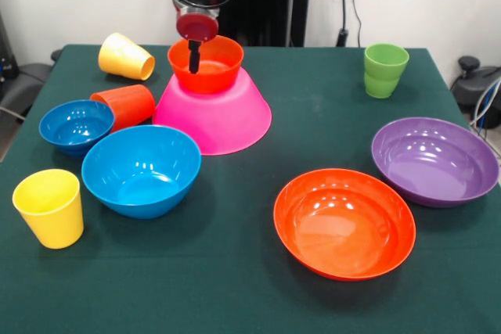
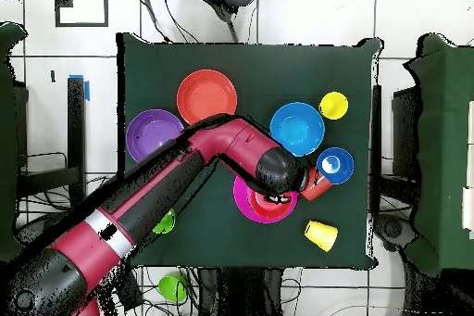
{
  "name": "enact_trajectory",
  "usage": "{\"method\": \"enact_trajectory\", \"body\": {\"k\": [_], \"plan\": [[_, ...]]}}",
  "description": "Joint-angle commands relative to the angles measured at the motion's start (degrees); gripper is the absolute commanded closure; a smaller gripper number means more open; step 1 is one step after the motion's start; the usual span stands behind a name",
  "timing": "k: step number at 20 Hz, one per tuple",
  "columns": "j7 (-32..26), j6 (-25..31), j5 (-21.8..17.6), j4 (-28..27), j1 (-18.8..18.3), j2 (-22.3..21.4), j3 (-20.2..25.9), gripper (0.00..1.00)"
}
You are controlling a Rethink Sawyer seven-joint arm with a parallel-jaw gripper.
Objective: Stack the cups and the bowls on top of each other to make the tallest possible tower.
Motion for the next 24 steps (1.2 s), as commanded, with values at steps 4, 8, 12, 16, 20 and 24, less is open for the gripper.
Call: {"method": "enact_trajectory", "body": {"k": [4, 8, 12, 16, 20, 24], "plan": [[16.5, 6.8, 5.2, -4.3, -1.7, 4.3, 6.5, 0.00], [16.9, 7.9, 5.7, -5.2, -2.9, 5.1, 5.8, 0.00], [13.5, 10.2, 7.6, -4.5, -3.6, 3.8, 6.7, 0.00], [4.0, 10.2, 9.6, -0.8, -3.4, -1.5, 8.1, 0.00], [-8.1, 6.4, 8.7, 6.6, -2.5, -7.6, 8.3, 0.00], [-22.0, 4.2, 7.1, 17.2, -2.3, -15.7, 8.7, 0.00]]}}
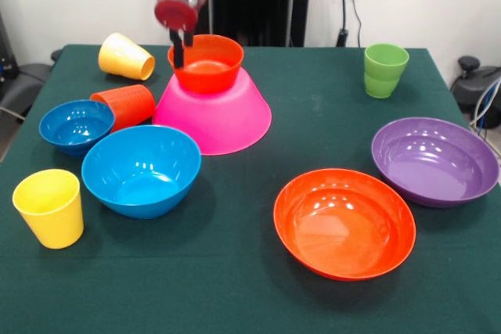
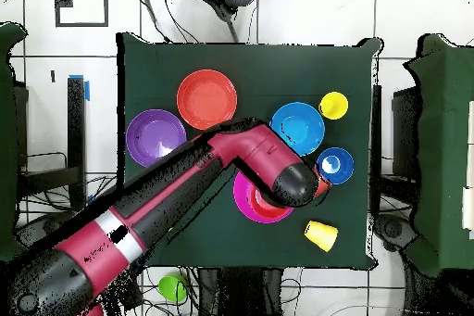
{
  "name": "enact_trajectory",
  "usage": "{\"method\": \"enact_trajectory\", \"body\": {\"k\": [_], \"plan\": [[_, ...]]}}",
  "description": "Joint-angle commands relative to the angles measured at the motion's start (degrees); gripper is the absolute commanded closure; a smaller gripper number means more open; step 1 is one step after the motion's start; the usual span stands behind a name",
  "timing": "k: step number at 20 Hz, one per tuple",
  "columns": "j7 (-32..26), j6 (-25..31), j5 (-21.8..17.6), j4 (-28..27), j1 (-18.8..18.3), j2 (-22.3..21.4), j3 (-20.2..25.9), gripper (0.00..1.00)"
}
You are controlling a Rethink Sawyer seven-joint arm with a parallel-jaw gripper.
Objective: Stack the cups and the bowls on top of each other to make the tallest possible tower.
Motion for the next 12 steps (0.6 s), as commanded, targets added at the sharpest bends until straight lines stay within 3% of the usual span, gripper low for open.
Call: {"method": "enact_trajectory", "body": {"k": [1, 5, 12], "plan": [[-24.8, 0.8, 0.4, 14.2, 0.3, -12.3, 8.8, 0.00], [-27.8, 0.5, -1.2, 17.2, 0.7, -16.2, 9.3, 0.00], [-27.7, 4.4, 0.3, 17.5, 1.2, -17.6, 11.7, 0.00]]}}
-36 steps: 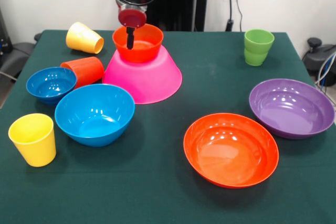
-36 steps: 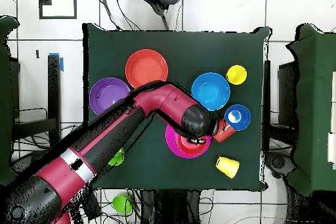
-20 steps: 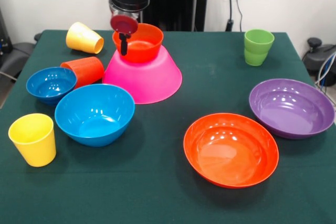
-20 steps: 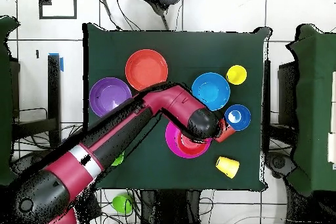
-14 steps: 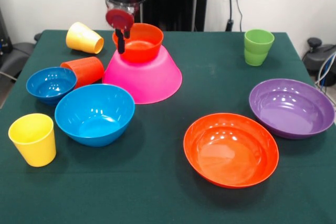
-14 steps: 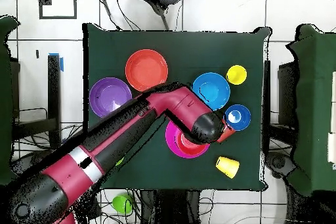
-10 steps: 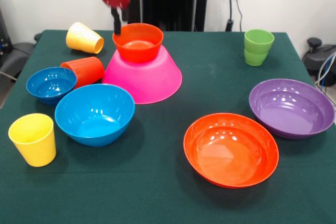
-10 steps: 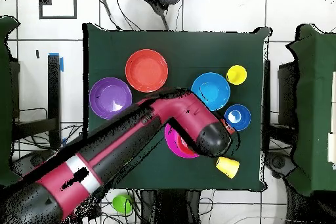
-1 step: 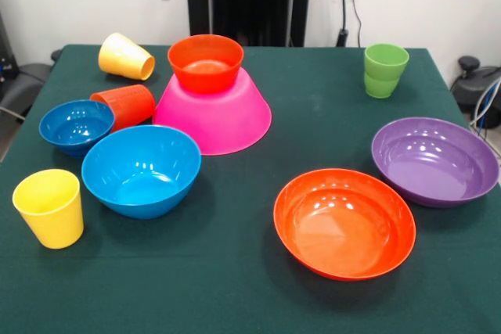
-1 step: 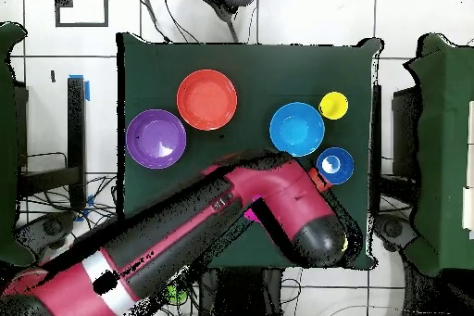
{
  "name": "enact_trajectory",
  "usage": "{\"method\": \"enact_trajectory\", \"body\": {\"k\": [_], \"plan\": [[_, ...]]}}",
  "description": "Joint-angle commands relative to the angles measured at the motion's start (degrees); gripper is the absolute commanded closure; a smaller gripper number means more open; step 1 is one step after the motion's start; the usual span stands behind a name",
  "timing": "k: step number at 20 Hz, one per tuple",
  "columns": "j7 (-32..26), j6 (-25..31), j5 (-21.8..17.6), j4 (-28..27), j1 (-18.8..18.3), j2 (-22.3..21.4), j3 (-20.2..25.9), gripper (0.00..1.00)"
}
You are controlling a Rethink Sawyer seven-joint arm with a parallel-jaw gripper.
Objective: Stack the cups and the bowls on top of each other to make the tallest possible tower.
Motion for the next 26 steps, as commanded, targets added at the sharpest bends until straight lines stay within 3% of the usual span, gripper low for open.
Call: {"method": "enact_trajectory", "body": {"k": [1, 6, 11, 14, 17, 26], "plan": [[-17.7, 4.2, 1.0, 5.1, 1.0, -5.6, 11.8, 0.00], [-14.2, 6.8, 4.5, 4.4, 0.7, -5.7, 13.4, 0.00], [-10.6, 14.3, 10.3, 3.7, 1.5, -1.6, 16.4, 0.00], [-6.4, 16.0, 11.0, 3.0, 2.2, 0.8, 17.3, 0.00], [-0.6, 14.3, 9.7, 2.1, 2.8, 1.8, 18.0, 0.00], [-11.0, 3.5, 1.6, 8.1, -0.8, -6.8, 16.9, 0.00]]}}
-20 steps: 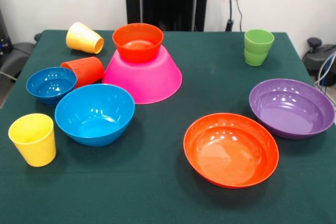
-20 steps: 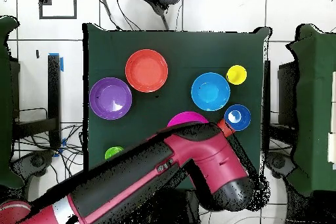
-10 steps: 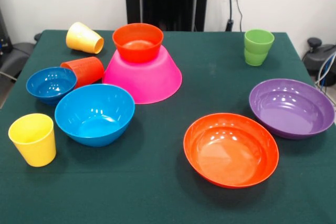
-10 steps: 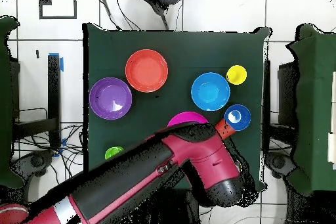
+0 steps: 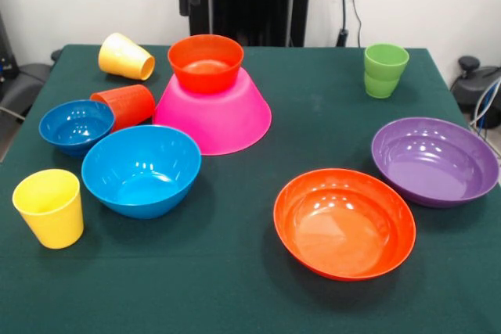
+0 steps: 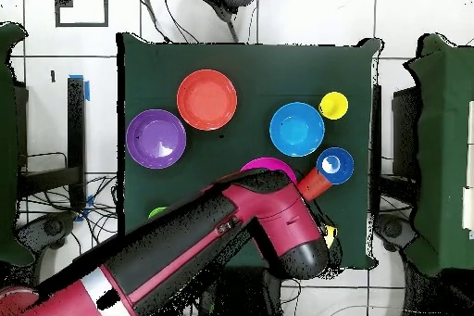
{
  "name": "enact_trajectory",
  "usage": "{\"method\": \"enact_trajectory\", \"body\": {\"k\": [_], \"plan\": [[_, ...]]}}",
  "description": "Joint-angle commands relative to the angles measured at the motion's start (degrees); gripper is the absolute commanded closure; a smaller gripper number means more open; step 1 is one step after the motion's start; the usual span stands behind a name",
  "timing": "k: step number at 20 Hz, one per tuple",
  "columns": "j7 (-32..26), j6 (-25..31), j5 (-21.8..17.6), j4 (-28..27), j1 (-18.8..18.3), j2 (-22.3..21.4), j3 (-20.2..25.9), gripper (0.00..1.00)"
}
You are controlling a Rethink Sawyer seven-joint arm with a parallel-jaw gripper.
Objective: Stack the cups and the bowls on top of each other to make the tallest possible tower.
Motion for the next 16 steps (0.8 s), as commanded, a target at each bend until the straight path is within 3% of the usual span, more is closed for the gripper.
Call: {"method": "enact_trajectory", "body": {"k": [1, 9, 16], "plan": [[-6.3, -6.8, -5.1, 5.0, -2.6, -4.5, 9.9, 0.00], [1.0, -12.9, -10.5, 6.2, 1.3, -9.6, 6.5, 0.00], [3.3, -10.7, -10.4, 7.1, 3.8, -9.9, 6.8, 0.00]]}}
